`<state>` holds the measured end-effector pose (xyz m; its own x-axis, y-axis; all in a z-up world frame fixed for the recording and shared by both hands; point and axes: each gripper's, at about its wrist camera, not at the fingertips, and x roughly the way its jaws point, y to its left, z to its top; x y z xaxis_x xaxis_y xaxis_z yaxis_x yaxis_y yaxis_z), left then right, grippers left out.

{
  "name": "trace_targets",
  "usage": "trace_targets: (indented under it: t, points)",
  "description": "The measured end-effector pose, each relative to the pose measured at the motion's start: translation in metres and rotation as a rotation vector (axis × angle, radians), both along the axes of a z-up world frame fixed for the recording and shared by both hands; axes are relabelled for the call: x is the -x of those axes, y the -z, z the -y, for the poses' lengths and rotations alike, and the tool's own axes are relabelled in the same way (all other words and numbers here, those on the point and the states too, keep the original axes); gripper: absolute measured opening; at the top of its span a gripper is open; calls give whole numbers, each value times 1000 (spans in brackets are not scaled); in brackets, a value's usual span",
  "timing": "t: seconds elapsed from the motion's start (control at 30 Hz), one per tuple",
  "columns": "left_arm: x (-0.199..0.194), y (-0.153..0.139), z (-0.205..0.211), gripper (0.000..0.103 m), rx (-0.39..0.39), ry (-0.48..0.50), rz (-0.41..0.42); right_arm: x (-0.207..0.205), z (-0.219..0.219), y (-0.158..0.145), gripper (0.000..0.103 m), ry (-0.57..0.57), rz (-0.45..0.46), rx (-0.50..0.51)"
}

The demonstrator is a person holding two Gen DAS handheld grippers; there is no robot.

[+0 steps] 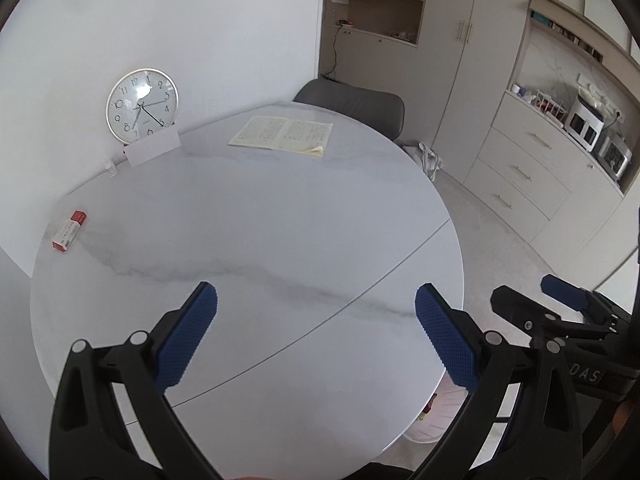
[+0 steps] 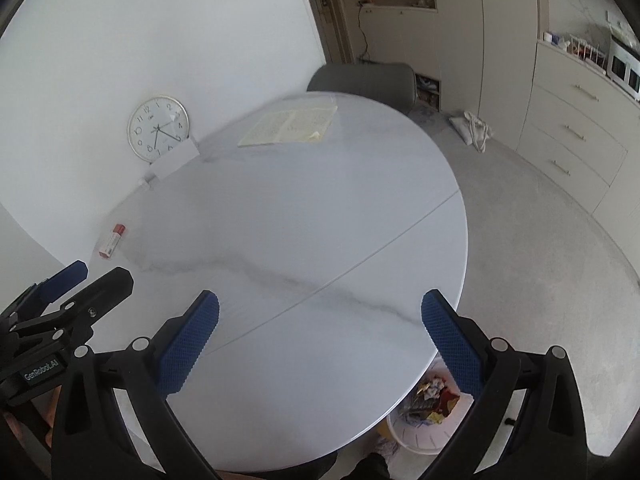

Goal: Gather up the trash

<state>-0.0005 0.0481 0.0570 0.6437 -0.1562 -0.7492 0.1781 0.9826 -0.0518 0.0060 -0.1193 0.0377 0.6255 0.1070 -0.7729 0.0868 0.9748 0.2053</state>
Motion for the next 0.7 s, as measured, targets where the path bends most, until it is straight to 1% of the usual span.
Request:
trace_targets:
  t: [0.03,0.13,0.23,0.37,0.5,0.6,0.7]
  points:
    - [0,-6,3,95,0,-13,15,-1,3,-12,101,1,27,17]
    - [2,-21,12,95,-27,-53,54,-1,12,-31,101,13,68,65]
    - [6,-23,21,95,-25,-58,45,3,25,-37,101,26,83,63]
    - [9,-17,25,95,1,-60,13,6,36,-34,101,27,74,23]
    - [11,-11,24,95,0,-72,3,2,37,-26,101,16,56,26]
    - [11,-8,25,95,8,-78,-10,1,36,-21,101,2,44,7]
    - [11,-7,27,95,-1,-74,-9,1,34,-19,101,-8,37,6]
